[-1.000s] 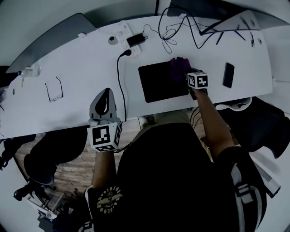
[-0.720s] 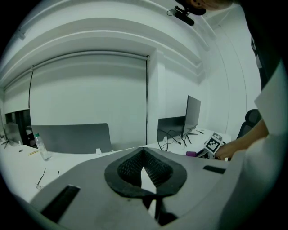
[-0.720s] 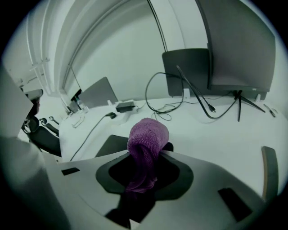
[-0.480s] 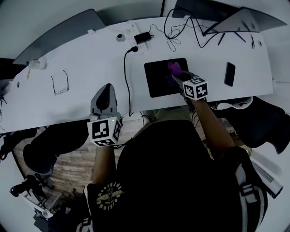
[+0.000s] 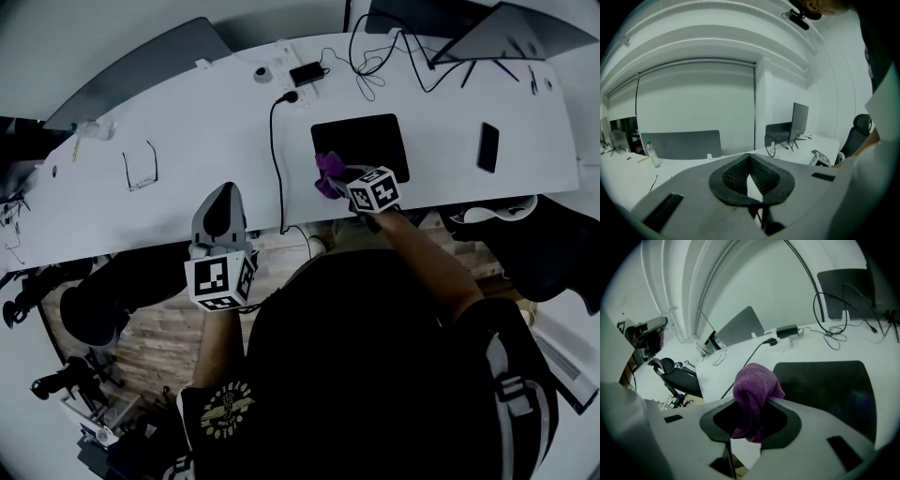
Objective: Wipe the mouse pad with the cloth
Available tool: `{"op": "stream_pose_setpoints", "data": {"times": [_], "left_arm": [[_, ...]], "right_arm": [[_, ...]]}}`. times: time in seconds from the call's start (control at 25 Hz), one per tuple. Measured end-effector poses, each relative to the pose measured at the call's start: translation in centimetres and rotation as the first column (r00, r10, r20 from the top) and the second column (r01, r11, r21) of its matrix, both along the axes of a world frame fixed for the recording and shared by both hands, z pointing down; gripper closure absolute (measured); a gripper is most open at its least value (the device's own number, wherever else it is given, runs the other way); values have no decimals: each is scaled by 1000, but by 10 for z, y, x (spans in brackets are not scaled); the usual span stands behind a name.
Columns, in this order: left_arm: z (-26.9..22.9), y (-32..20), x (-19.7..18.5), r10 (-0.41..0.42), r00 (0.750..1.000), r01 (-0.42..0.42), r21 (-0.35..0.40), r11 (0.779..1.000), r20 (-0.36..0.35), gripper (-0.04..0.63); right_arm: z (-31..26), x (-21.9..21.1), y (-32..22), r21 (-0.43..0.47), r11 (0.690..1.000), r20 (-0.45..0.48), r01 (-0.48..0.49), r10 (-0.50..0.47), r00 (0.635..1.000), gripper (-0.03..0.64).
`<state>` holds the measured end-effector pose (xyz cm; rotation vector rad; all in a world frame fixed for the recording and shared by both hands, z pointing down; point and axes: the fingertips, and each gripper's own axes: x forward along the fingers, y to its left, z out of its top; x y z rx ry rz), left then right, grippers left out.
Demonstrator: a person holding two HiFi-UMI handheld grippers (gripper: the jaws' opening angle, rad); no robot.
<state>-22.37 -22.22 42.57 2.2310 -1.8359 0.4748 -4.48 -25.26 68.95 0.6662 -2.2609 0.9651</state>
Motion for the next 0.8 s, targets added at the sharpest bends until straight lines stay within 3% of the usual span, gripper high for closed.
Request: {"op": "stream_pose_setpoints", "data": {"times": [0.28,0.56,0.8], "left_arm": [[0,0,8,12,1000,-12,-1,1000,8,594],[3,-24,30,59,998,-59,15,998,-10,594],[2,-41,47,85,996,-84,29,996,-25,594]], "right_arm": [[45,77,-8,-16,995,-164,-95,91,982,506],[62,183,-18,-17,961,-275,-277,262,925,506],[64,232,-19,-4,944,-341,-330,309,888,506]]}}
